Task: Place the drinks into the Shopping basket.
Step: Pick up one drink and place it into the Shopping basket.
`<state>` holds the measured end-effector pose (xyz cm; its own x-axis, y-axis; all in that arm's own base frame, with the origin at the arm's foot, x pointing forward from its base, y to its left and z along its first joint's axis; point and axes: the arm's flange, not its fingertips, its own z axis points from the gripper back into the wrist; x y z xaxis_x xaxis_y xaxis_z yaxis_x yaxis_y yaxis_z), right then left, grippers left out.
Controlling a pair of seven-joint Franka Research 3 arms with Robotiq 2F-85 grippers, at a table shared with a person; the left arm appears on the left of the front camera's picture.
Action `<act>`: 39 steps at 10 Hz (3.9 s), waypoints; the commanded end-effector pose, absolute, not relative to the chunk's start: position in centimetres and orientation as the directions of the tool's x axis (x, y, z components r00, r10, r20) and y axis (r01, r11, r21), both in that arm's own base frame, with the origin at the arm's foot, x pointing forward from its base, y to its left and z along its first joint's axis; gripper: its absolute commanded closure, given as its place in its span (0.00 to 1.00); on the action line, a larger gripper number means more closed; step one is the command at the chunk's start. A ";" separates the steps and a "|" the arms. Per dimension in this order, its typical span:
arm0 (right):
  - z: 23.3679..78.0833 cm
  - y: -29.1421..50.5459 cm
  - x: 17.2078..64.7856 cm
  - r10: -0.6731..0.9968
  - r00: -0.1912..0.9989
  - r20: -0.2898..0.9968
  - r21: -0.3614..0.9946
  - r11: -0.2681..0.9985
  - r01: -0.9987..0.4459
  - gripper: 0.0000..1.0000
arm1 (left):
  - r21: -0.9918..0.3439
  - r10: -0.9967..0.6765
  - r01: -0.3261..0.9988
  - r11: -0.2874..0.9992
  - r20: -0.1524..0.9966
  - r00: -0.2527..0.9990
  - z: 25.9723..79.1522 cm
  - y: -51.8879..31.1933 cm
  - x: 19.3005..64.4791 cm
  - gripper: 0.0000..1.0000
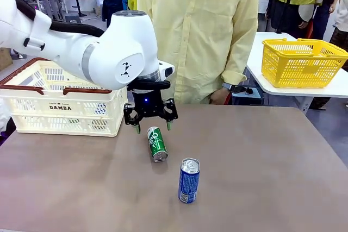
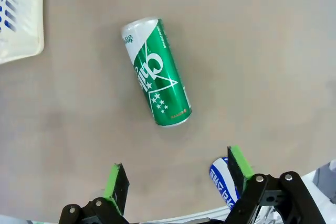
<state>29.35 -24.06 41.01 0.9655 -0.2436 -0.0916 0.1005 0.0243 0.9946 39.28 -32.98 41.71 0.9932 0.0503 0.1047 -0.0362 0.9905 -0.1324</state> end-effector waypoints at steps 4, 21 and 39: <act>41.4 -24.0 29.2 -0.244 0.964 -0.105 0.994 0.017 0.112 0.00 | -0.054 0.011 -0.004 0.999 0.129 0.992 38.1 -35.1 39.8 0.00; 41.4 -24.0 29.2 -0.244 0.964 -0.105 0.994 0.017 0.112 0.00 | -0.029 0.248 -0.248 0.968 0.009 0.969 29.6 -35.0 47.1 0.00; 41.4 -24.0 29.2 -0.244 0.964 -0.105 0.994 0.017 0.112 0.00 | -0.038 0.078 -0.070 0.997 0.301 0.950 62.5 -19.1 49.3 1.00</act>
<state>29.32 -24.10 40.98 0.9652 -0.2447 -0.0925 0.1014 0.0240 0.9946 50.47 -15.77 61.62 0.9449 0.1138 0.3068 -0.1060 0.9935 -0.0420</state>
